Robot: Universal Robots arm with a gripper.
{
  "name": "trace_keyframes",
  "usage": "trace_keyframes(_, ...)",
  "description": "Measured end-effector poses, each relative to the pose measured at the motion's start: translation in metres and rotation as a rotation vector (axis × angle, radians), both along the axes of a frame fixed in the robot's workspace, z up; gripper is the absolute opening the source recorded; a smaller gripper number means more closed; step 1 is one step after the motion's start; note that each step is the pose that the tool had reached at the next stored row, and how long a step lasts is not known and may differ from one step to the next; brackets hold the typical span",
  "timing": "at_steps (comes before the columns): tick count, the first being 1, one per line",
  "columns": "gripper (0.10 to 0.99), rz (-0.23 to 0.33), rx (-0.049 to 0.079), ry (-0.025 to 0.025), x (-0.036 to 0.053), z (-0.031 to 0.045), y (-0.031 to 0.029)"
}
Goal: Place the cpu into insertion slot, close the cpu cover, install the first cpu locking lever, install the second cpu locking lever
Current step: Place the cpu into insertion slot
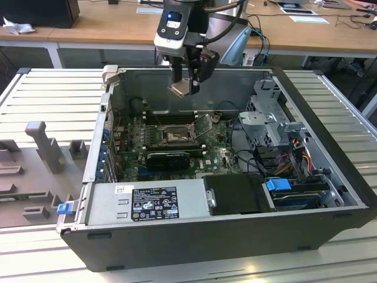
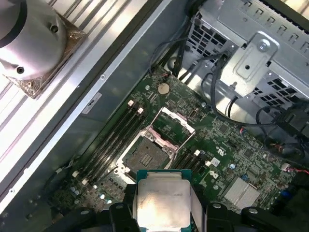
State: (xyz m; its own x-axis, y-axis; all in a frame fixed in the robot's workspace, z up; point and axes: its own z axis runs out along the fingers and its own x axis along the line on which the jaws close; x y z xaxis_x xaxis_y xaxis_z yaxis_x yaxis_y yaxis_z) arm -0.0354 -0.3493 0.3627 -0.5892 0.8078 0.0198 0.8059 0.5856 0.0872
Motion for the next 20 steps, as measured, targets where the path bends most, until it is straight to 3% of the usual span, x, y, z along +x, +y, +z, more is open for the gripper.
trace_keyframes(9, 0.533, -0.159, 0.000, 0.0006, 0.0000, -0.0017, 0.0000)
trace_keyframes(13, 0.533, -0.261, 0.000, 0.0028, 0.0000, -0.0039, 0.0000)
trace_keyframes(16, 0.533, -0.300, 0.000, 0.0039, 0.0000, -0.0046, 0.0000)
trace_keyframes(20, 0.533, -0.309, 0.000, 0.0044, 0.0000, -0.0067, 0.0000)
